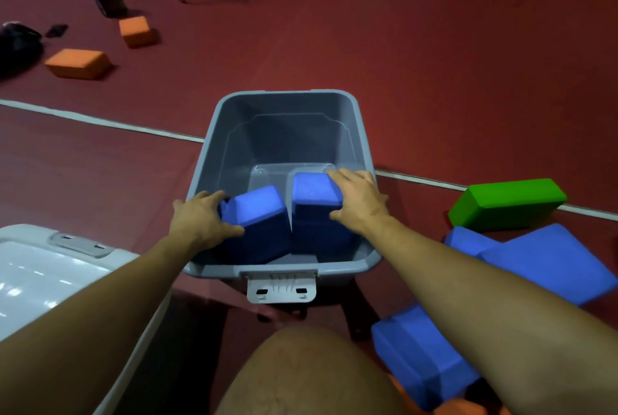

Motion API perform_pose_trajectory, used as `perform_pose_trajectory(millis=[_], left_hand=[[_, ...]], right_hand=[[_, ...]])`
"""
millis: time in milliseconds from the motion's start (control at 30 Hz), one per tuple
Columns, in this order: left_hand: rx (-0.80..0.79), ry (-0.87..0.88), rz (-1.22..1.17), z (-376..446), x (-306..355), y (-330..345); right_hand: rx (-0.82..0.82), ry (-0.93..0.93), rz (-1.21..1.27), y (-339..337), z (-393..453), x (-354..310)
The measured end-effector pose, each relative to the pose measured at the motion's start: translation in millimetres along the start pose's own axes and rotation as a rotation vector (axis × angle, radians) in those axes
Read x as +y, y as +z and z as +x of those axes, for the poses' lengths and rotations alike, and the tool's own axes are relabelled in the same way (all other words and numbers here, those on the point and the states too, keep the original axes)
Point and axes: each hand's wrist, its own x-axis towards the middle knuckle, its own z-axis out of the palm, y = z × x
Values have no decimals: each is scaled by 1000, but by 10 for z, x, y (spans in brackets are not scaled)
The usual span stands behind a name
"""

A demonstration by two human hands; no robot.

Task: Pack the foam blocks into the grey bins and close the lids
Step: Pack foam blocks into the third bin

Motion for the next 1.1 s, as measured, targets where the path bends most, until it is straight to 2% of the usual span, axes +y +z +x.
perform_pose_trajectory(millis=[267, 400, 500, 667, 767, 967, 1100], left_hand=[[-63, -2, -102, -256, 160, -77], [-69, 64, -83, -461, 341, 16], [-96, 135, 21, -533, 412, 46], [-107, 185, 64, -557, 416, 30], [-60, 255, 30, -569, 366, 102], [44, 318, -41, -479, 296, 152], [102, 424, -26, -445, 290, 145]], right_hand=[[-48, 7, -13, -81, -165, 200], [-57, 43, 0, -132, -532, 420], [-56, 41, -29, -161, -774, 497], [-44, -95, -293, -226, -841, 396], [-54, -183, -288, -197, -802, 437], [182, -231, -132, -31, -791, 641], [198, -212, -108, -30, -789, 651]])
